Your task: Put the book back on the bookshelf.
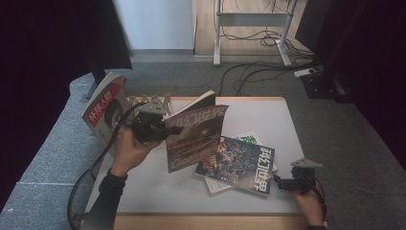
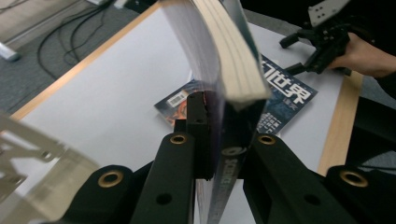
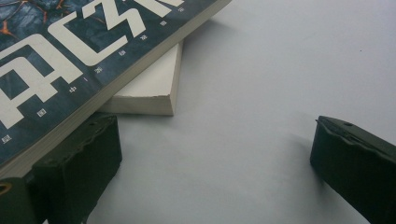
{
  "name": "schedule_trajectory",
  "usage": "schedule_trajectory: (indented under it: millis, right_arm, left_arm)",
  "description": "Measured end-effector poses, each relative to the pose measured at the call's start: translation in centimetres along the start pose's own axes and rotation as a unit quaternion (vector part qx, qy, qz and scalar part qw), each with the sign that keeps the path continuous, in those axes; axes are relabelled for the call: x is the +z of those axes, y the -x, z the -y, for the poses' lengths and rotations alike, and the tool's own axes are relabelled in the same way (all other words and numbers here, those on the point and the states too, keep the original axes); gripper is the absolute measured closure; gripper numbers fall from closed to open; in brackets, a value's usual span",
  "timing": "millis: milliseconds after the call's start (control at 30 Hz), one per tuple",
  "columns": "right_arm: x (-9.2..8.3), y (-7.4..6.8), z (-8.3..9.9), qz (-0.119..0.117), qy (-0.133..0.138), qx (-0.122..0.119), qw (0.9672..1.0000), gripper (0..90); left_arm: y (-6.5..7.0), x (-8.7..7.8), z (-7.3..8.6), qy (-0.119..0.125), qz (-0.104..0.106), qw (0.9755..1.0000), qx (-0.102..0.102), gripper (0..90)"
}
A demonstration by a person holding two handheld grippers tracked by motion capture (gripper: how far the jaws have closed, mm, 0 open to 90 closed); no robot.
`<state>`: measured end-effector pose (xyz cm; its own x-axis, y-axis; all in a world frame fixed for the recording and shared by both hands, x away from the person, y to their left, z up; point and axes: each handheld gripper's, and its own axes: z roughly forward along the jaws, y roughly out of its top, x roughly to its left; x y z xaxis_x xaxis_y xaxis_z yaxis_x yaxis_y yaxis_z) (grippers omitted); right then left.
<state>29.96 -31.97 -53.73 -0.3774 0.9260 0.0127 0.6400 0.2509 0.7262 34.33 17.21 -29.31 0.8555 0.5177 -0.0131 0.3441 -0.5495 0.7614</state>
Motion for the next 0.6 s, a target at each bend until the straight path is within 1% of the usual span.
schedule_trajectory:
  millis: [200,267,433,600]
  right_arm:
    - [0.0,0.0,0.0,0.001,0.001,0.0,1.0,1.4]
    - [0.0,0.0,0.0,0.001,0.001,0.0,1.0,1.4]
    - [0.0,0.0,0.0,0.001,0.001,0.0,1.0,1.4]
    - [0.0,0.0,0.0,0.001,0.001,0.001,1.0,1.4]
  left_arm:
    - [-0.7,-1.8,1.1,0.001,-0.027,0.9995,-0.016,84.2]
    - [-0.8,-2.2,1.4,0.002,-0.032,0.9992,-0.022,84.2]
    - [-1.4,-3.5,2.5,0.002,-0.053,0.9977,-0.043,84.2]
    - [-1.9,-4.6,3.7,0.001,-0.069,0.996,-0.057,84.2]
